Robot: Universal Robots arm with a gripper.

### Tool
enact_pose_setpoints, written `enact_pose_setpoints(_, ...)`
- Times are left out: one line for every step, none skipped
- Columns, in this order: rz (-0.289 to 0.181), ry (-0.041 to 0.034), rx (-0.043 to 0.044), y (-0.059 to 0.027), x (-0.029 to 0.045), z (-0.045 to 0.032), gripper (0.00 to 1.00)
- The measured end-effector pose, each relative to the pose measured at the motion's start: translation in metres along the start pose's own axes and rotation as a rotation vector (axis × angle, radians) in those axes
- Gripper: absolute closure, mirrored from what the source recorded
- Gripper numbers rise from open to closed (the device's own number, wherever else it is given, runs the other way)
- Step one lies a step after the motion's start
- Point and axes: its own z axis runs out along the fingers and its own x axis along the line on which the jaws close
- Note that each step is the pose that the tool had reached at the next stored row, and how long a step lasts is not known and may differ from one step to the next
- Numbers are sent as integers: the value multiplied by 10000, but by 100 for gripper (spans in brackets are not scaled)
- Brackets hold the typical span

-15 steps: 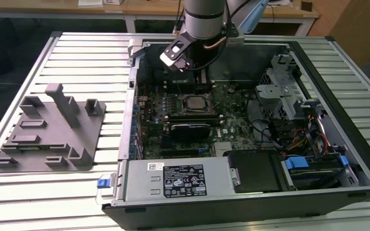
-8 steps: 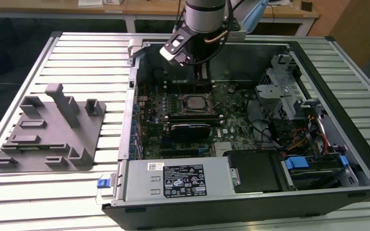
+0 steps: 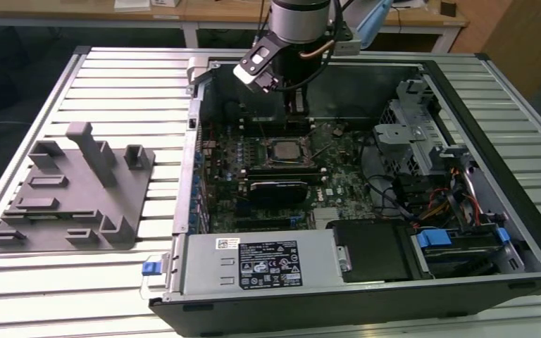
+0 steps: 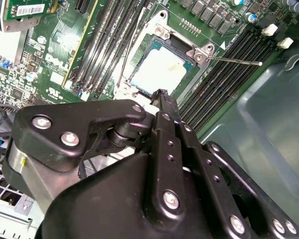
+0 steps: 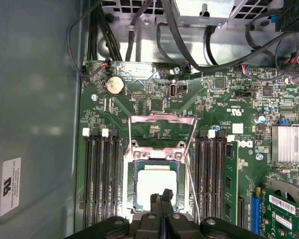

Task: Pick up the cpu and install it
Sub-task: 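Close the cpu cover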

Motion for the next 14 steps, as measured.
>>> enact_pose_setpoints(0, 0, 0, 0, 0, 0, 89)
enact_pose_setpoints(0, 0, 0, 0, 0, 0, 89)
enact_pose_setpoints(0, -2, 2, 0, 0, -3, 89)
enact_pose_setpoints(0, -4, 3, 0, -1, -6, 89)
enact_pose_setpoints(0, -2, 2, 0, 0, -8, 89)
enact_pose_setpoints(0, 0, 0, 1, 0, -11, 89)
enact_pose_setpoints(0, 0, 0, 1, 0, -14, 89)
enact_pose_setpoints(0, 0, 0, 1, 0, -16, 89)
enact_pose_setpoints(0, 1, -1, 1, 0, -18, 89)
enact_pose_setpoints(0, 2, -1, 1, 0, -20, 89)
enact_pose_setpoints(0, 1, -1, 1, 0, -22, 89)
enact_pose_setpoints(0, -1, 1, 1, -1, -25, 89)
enact_pose_setpoints(0, -2, 1, 1, -1, -28, 89)
enact_pose_setpoints(0, -3, 2, 1, -1, -32, 89)
